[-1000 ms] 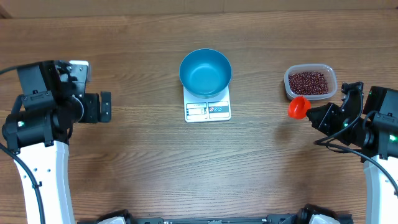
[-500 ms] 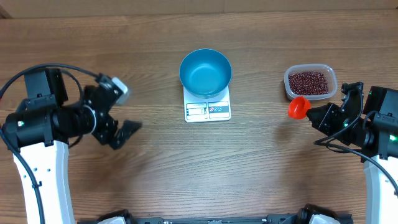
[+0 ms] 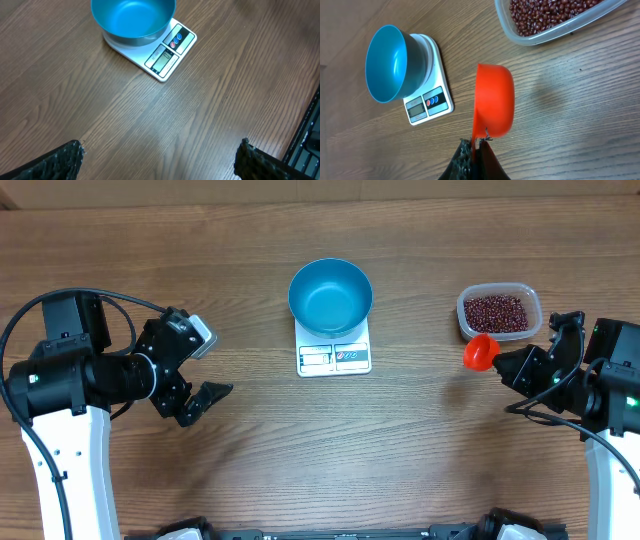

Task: Scoop item into bowl and weigh 150g on scale
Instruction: 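Open the left gripper and park it at the left side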

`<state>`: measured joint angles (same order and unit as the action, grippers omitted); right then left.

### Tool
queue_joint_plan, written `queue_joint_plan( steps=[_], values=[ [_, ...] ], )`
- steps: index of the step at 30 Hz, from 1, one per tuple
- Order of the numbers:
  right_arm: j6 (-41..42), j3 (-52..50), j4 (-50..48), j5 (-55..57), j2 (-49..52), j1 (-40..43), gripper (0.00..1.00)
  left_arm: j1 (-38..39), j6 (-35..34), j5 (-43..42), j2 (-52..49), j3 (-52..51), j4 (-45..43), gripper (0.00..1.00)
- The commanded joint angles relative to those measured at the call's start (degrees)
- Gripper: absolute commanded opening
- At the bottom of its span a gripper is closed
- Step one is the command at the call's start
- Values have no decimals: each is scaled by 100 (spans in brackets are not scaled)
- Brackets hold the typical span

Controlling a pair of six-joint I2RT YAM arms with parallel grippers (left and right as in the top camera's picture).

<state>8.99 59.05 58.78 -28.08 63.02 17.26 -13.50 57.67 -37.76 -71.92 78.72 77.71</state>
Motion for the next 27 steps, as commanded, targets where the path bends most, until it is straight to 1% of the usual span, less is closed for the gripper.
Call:
queue_joint_plan(
  steps=[1,9,13,15,21,27],
  values=[
    [-15,103,-35,17,-20,39,4,0,302,-63,-9,13,-70,100],
    [-15,103,-35,17,-20,39,4,0,299,4,-9,13,-149,100],
    [-15,103,-35,17,-20,39,4,0,299,391,-9,13,-149,100],
    [-11,103,-26,11,-20,39,4,0,299,737,-9,13,-149,100],
    [28,103,267,9,-20,39,4,0,299,1427,-9,13,-149,100],
    [140,103,586,13,-20,39,4,0,299,1464,-9,13,-149,100]
  ],
)
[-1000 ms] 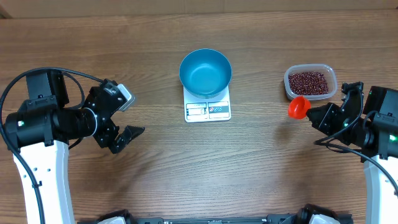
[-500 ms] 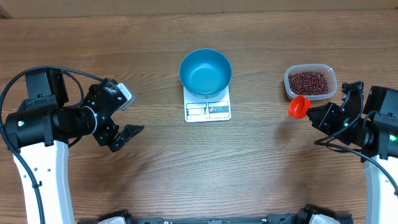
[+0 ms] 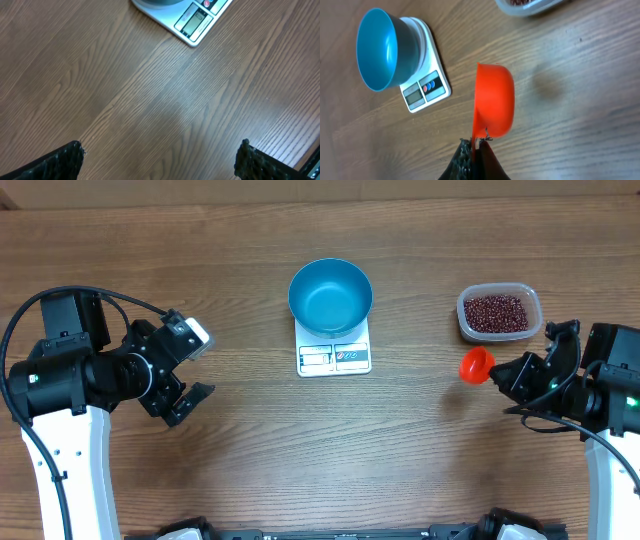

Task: Scoop item into bowl and weigh 150g on scale
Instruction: 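Open the left gripper and park it at the left side, then lower the red cup with the right gripper into the bean container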

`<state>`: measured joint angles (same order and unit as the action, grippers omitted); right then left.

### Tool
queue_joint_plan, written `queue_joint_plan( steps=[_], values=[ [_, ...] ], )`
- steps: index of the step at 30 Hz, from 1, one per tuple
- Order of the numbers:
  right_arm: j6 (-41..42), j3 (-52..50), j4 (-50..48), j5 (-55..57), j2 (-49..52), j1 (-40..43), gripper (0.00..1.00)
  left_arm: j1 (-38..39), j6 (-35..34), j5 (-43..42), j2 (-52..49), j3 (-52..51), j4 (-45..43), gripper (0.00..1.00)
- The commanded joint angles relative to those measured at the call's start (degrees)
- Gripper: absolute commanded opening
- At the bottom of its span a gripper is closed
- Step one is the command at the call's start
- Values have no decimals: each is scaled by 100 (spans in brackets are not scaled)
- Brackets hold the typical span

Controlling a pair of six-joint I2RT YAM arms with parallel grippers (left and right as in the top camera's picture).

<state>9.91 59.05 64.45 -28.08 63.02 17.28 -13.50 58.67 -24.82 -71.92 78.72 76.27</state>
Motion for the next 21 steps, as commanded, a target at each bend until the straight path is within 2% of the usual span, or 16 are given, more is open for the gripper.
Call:
queue_joint_plan(
  steps=[1,8,14,21],
  values=[
    [48,103,20,13,-20,37,4,0,199,170,-9,13,-4,100],
    [50,103,-96,11,-20,37,4,0,199,170,-9,13,-4,100],
    [629,103,-656,-160,-20,37,4,0,199,170,-9,13,-4,100],
    [643,103,-1154,-166,-20,37,4,0,199,170,-9,13,-4,100]
  ],
)
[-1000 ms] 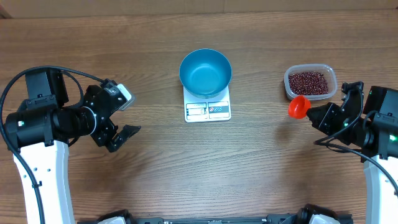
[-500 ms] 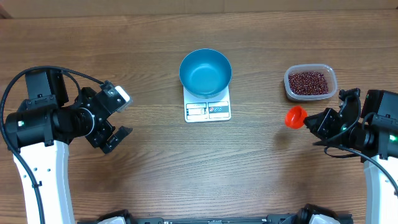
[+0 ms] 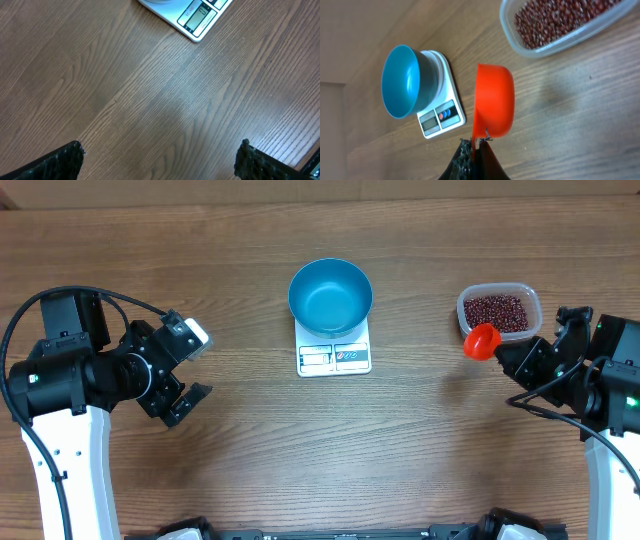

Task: Scoop item into bowl and weigh 150g on scale
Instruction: 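Lower the red cup with the right gripper into the bean container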

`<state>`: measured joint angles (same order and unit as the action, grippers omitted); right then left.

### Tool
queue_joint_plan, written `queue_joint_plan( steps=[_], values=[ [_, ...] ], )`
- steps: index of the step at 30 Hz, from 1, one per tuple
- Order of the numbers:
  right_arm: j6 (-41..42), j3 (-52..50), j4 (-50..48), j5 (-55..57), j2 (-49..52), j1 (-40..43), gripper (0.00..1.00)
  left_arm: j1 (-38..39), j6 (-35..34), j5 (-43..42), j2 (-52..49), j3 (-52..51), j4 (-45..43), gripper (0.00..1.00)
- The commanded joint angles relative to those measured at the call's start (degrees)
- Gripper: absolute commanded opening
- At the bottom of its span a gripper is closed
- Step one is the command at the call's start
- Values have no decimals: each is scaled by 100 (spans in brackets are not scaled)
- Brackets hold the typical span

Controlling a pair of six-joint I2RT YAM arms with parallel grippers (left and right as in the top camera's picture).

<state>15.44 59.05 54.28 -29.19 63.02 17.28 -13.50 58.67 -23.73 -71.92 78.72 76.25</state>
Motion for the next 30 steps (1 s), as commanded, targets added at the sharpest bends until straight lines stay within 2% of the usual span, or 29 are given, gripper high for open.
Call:
queue_joint_plan(
  steps=[1,17,19,24,30],
  values=[
    [87,103,-201,-72,-20,37,4,0,199,61,-9,13,-2,100],
    [254,103,-1545,-452,66,37,4,0,199,61,-9,13,-2,100],
    [122,103,-1547,-457,131,37,4,0,199,61,-9,13,-2,100],
    [-927,103,-1419,-267,328,37,4,0,199,61,-9,13,-2,100],
    [-1298,103,-1484,898,420,37,4,0,199,61,-9,13,-2,100]
  ],
)
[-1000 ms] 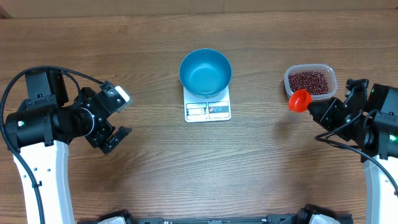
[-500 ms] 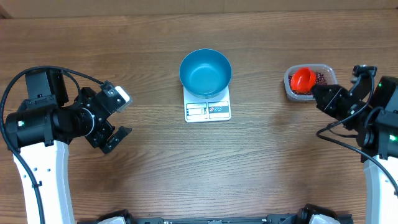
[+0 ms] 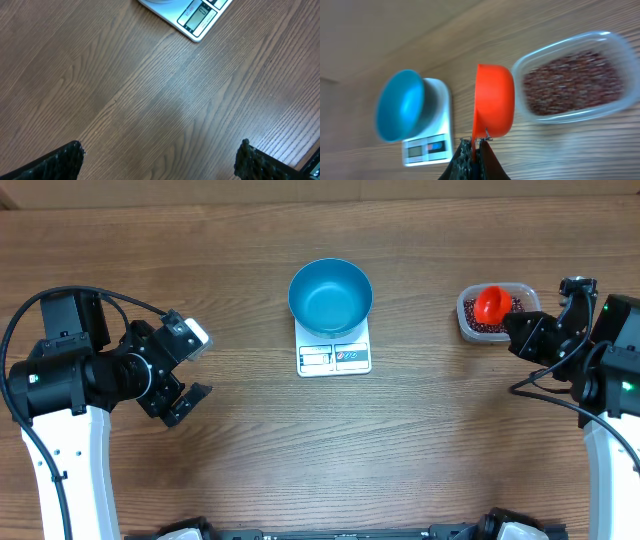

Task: Scoop item into bowl and weigh 150g on scale
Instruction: 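Lower the red cup with the right gripper into the bean container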

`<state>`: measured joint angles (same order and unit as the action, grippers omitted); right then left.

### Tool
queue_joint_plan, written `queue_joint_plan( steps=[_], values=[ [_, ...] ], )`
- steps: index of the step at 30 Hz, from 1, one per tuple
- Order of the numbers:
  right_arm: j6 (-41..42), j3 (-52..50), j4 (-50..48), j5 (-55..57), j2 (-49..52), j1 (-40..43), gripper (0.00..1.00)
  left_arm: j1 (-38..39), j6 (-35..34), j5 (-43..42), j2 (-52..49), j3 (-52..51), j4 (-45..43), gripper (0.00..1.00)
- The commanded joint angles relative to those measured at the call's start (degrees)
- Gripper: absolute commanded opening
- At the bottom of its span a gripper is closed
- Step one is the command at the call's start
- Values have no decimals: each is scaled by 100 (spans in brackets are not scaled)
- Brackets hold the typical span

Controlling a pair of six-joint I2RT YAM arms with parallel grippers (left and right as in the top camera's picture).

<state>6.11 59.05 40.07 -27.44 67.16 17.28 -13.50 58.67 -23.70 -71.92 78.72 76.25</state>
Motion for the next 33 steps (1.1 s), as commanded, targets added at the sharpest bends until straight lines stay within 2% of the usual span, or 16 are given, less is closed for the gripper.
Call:
queue_joint_plan(
  steps=[1,5,11,21,33],
  values=[
    [-365,103,-85,931,13,37,4,0,199,59,-9,13,-2,100],
    [-369,103,-240,1202,15,37,4,0,199,59,-9,13,-2,99],
    [-1248,103,-367,1200,170,37,4,0,199,59,-9,13,-2,100],
    [-1434,103,-872,1351,1051,37,4,0,199,59,-9,13,-2,100],
    [-1432,103,-1029,1545,1810,37,4,0,199,59,-9,13,-2,100]
  ],
)
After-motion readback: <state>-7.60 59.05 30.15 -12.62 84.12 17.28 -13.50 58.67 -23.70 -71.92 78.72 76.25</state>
